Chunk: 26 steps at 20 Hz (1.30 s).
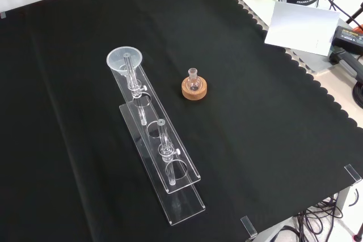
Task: Pick up the funnel from the transparent funnel stand.
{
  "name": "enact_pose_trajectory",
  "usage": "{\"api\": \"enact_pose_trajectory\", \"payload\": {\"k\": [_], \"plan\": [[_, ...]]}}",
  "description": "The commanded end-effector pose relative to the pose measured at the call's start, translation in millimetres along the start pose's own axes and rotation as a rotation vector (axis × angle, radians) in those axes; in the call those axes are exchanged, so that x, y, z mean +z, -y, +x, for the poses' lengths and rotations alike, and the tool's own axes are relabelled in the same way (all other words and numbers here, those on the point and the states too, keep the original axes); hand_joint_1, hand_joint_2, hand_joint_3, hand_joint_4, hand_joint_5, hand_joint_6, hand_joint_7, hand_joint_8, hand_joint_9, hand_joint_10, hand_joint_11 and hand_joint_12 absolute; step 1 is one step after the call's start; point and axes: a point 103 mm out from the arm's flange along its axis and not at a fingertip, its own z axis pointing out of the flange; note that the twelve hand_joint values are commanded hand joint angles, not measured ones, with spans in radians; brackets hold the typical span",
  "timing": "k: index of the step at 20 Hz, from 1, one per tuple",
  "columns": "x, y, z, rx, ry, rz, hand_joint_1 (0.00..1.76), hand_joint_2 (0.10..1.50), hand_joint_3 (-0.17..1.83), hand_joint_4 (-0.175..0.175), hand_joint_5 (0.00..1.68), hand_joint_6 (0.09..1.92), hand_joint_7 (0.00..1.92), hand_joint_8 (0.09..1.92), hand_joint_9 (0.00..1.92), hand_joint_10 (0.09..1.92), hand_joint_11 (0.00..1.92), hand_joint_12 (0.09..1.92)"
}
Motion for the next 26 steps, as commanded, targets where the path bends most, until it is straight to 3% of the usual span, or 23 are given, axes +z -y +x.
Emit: {"api": "enact_pose_trajectory", "payload": {"k": [1,4,7,11,17,21,26], "plan": [[1,1,15,0.013,0.019,-0.017,0.09,1.07,0.47,0.024,0.13,0.09,0.0,0.26,0.07,0.62,0.03,1.34],[1,5,45,0.027,0.064,-0.044,0.01,1.14,0.46,0.033,0.12,0.09,0.0,0.19,0.05,0.6,0.0,1.31],[7,13,75,0.046,0.06,-0.052,0.0,1.15,0.46,0.034,0.12,0.09,0.0,0.19,0.05,0.6,0.0,1.31],[9,3,63,0.074,0.054,-0.044,0.0,1.15,0.45,0.034,0.12,0.09,0.0,0.18,0.05,0.59,0.0,1.31],[22,-24,66,0.094,0.037,-0.024,0.0,1.16,0.43,0.035,0.12,0.09,0.0,0.19,0.05,0.59,0.0,1.33],[28,-53,43,0.12,0.025,-0.01,0.0,1.16,0.43,0.035,0.12,0.09,0.0,0.19,0.05,0.59,0.0,1.33],[45,-89,33,0.092,0.005,0.022,0.0,1.17,0.42,0.035,0.13,0.09,0.0,0.19,0.06,0.59,0.0,1.33]]}}
